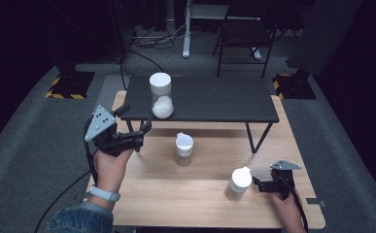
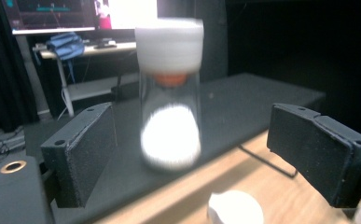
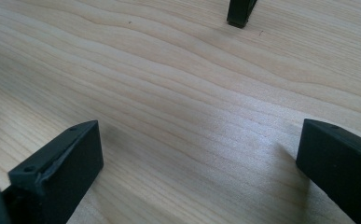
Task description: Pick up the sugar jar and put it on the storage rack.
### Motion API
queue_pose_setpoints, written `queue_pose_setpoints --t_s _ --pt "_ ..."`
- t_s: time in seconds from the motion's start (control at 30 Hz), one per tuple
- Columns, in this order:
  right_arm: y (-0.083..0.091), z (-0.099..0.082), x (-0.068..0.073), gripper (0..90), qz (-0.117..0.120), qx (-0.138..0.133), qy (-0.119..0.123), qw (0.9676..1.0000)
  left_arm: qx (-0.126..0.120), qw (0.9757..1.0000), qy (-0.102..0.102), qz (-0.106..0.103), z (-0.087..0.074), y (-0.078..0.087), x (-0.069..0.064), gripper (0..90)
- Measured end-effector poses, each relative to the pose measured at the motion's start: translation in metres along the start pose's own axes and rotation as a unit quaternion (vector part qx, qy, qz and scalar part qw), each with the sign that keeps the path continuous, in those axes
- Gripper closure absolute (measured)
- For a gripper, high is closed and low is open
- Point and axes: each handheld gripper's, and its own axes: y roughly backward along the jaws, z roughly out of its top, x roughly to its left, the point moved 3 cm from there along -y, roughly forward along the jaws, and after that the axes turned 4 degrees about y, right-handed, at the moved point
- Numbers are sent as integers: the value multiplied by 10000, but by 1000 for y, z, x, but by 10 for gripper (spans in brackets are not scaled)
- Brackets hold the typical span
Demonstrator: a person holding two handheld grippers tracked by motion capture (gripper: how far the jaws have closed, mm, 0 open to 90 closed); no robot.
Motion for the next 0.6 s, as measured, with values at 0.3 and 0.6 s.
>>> queue_pose_setpoints --t_s 0.3,0.6 --pt "0 0 0 4 4 0 2 10000 316 9994 11 158 -43 17 -8 118" --pt "0 0 0 4 4 1 3 10000 613 9976 60 323 -95 20 -12 119"
